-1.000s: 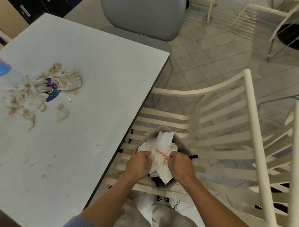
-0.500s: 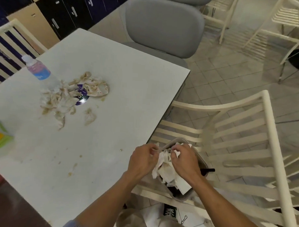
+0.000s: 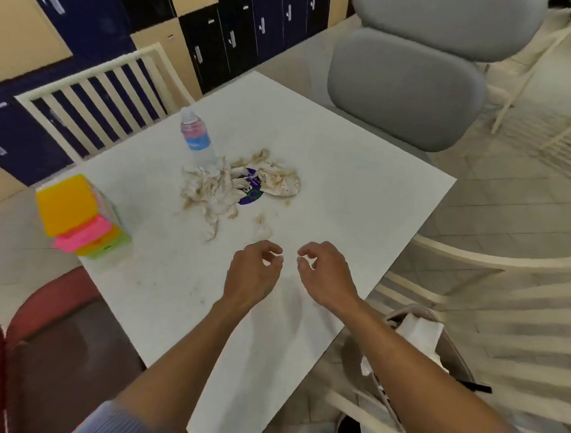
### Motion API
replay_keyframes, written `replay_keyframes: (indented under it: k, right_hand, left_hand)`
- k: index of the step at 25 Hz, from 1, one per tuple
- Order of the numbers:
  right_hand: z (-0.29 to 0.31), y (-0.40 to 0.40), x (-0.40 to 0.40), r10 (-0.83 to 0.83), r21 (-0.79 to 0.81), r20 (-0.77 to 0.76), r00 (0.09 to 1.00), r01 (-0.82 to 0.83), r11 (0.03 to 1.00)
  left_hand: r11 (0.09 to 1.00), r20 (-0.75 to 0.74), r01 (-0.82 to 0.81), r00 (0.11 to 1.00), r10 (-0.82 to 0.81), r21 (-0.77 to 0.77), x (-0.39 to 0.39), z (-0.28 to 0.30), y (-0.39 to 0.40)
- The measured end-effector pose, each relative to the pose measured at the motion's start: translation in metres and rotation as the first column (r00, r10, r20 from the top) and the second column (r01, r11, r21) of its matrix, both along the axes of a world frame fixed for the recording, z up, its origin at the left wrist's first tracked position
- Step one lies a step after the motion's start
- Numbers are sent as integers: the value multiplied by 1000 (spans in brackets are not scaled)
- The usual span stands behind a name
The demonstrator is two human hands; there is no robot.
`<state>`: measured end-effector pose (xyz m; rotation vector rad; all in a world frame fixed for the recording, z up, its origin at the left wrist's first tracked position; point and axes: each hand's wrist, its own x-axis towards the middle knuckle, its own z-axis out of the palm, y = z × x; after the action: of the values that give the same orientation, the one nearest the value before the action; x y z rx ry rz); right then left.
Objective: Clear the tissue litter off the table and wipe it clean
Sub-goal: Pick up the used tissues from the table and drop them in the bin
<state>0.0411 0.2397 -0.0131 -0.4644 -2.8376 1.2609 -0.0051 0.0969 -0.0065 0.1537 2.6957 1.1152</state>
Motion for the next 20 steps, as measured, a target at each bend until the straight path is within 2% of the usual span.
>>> replay_keyframes:
  k: [6, 10, 14, 20]
  right_hand:
    - [-5, -52, -83, 107, 80, 48, 993, -110, 991]
    - [-23, -66, -122, 222, 185, 249, 943, -271, 945]
    - [-41, -80, -145, 230, 248, 373, 899, -336, 909]
    - [-54, -96, -154, 164, 263, 337, 927, -260, 929]
  left_hand:
    - [994, 5, -107, 994, 108, -13, -62, -3, -84]
    - [992, 30, -114, 993, 115, -47, -95, -15, -123]
    - [990, 16, -26, 999, 28, -141, -123, -30, -146]
    - [942, 36, 205, 979, -202, -265, -152, -48, -142]
